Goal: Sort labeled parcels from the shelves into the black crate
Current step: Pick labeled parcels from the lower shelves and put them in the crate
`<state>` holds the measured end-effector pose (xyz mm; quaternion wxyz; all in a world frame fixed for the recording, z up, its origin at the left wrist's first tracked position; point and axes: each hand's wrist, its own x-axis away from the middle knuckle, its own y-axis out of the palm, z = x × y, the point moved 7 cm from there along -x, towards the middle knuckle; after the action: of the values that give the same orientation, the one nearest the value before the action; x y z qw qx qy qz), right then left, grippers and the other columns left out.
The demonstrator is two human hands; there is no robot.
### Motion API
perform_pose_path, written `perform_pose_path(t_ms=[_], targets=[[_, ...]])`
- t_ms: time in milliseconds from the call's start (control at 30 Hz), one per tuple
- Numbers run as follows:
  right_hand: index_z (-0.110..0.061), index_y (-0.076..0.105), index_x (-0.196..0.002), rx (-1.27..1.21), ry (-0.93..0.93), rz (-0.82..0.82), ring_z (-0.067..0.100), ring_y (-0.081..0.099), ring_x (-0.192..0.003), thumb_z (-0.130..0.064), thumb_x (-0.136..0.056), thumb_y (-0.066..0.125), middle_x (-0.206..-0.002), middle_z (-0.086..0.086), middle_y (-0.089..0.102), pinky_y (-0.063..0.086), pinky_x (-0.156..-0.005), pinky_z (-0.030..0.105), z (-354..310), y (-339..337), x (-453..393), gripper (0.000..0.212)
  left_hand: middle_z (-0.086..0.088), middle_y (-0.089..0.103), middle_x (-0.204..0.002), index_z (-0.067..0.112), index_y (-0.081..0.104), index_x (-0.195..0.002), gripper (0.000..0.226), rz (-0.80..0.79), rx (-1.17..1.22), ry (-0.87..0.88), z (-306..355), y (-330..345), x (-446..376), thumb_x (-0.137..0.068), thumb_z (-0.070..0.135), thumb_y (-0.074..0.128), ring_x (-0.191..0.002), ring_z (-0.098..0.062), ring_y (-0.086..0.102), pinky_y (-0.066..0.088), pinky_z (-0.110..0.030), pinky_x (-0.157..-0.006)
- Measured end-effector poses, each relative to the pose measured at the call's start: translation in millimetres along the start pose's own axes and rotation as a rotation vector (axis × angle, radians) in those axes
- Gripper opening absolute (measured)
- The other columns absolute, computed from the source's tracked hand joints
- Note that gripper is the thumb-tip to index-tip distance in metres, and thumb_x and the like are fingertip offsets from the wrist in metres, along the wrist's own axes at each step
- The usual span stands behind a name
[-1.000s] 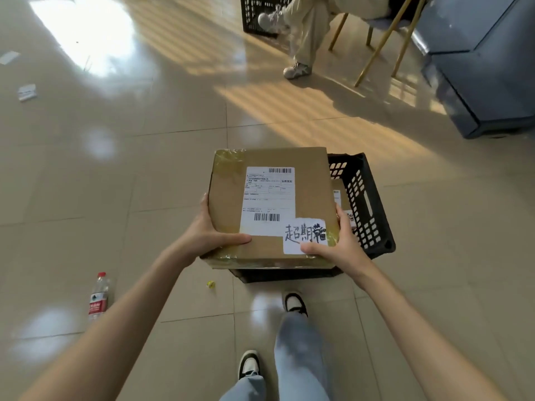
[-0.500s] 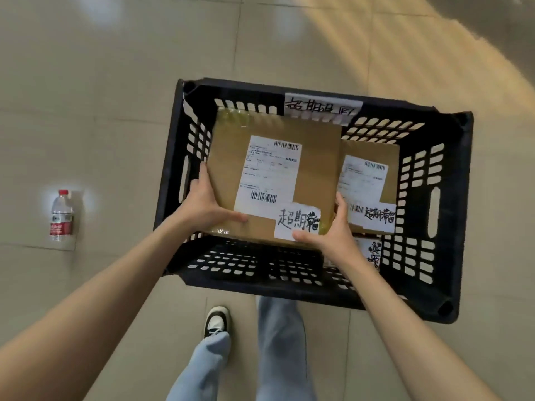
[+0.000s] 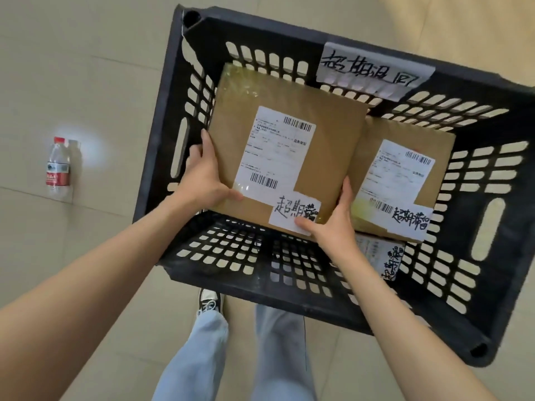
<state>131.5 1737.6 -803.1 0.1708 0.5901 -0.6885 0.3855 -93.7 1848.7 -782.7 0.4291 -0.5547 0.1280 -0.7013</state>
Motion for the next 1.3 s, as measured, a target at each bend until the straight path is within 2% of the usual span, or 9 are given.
perform_pose_path(t_ms=[133,267,467,600,800,967,1033,1133,1300], targets=[[-0.025,-0.004,-0.149,0.13,0.003,0.046,0.022,0.017,-0.143,-0.021,-0.066,0.084,-0.156,0.002,0.014,0.018,-0.117,0.044,-23.9,-7.9,2.6,0.121,-0.014,0.016,-0.148,0.02,-0.006,-0.147,0.12,0.049,-0.02,0.097,11.9,-12.3,20.5,-0.065,0.035,0.08,-0.136,-0.031,0.02,0.03,-0.048,-0.107],[-0.027,0.002,-0.149,0.255,-0.094,0.064,0.024,0.009,-0.144,-0.031,-0.064,0.084,-0.157,0.005,0.007,0.014,-0.117,0.049,-72.0,-20.2,17.7,0.118,-0.009,0.016,-0.15,0.022,0.001,-0.148,0.117,0.096,0.113,0.109,18.4,-49.6,51.1,-0.065,0.035,0.082,-0.138,-0.025,0.02,0.026,-0.044,-0.11],[-0.03,0.01,-0.148,0.308,-0.212,0.024,0.025,0.013,-0.143,-0.032,-0.065,0.083,-0.155,0.003,0.012,0.018,-0.115,0.052,-149.5,-25.6,61.8,0.111,-0.005,0.025,-0.148,0.025,0.007,-0.148,0.111,0.259,0.345,0.103,2.9,-129.4,120.9,-0.066,0.033,0.081,-0.132,-0.021,0.034,0.034,-0.042,-0.108],[-0.031,0.015,-0.147,0.371,-0.35,-0.066,0.024,0.016,-0.142,-0.035,-0.065,0.082,-0.154,0.002,0.018,0.021,-0.114,0.053,-206.8,6.8,106.0,0.106,-0.004,0.025,-0.147,0.025,0.011,-0.148,0.108,0.405,0.428,0.082,-39.9,-182.7,180.4,-0.067,0.032,0.081,-0.132,-0.021,0.033,0.034,-0.044,-0.108],[-0.025,0.022,-0.146,0.462,-0.585,-0.317,0.022,0.019,-0.141,-0.031,-0.069,0.08,-0.151,0.002,0.023,0.022,-0.114,0.045,-272.0,113.9,200.8,0.096,-0.007,0.024,-0.148,0.023,0.017,-0.146,0.102,0.652,0.62,-0.084,-153.2,-225.4,305.8,-0.067,0.029,0.081,-0.136,-0.022,0.029,0.03,-0.045,-0.11],[-0.022,0.031,-0.143,0.612,-0.783,-0.544,0.02,0.032,-0.134,-0.027,-0.069,0.081,-0.144,0.004,0.034,0.026,-0.102,0.026,-279.7,233.1,315.1,0.089,-0.013,0.031,-0.14,0.016,0.028,-0.143,0.091,0.871,0.755,-0.315,-271.5,-203.0,451.0,-0.069,0.027,0.08,-0.132,-0.024,0.035,0.033,-0.044,-0.109],[-0.023,0.034,-0.141,0.657,-0.848,-0.641,0.02,0.036,-0.131,-0.025,-0.069,0.081,-0.141,0.005,0.037,0.026,-0.096,0.023,-265.1,278.0,370.1,0.086,-0.014,0.033,-0.138,0.016,0.033,-0.141,0.086,0.95,0.808,-0.418,-318.8,-179.3,515.4,-0.07,0.028,0.08,-0.131,-0.024,0.036,0.033,-0.043,-0.109],[-0.022,0.037,-0.139,0.731,-0.924,-0.804,0.02,0.037,-0.129,-0.022,-0.068,0.081,-0.136,0.006,0.04,0.028,-0.1,0.026,-227.0,343.3,459.2,0.084,-0.013,0.036,-0.136,0.018,0.036,-0.139,0.083,1.055,0.874,-0.585,-385.5,-131.7,616.9,-0.069,0.03,0.08,-0.128,-0.023,0.039,0.032,-0.039,-0.109],[-0.022,0.041,-0.135,0.785,-1.025,-1.046,0.025,0.04,-0.126,-0.019,-0.067,0.082,-0.133,0.009,0.043,0.035,-0.107,0.041,-141.4,436.5,617.6,0.08,-0.011,0.038,-0.14,0.02,0.038,-0.137,0.079,1.21,0.962,-0.772,-470.9,-49.1,784.6,-0.07,0.03,0.079,-0.129,-0.022,0.04,0.031,-0.035,-0.109]])
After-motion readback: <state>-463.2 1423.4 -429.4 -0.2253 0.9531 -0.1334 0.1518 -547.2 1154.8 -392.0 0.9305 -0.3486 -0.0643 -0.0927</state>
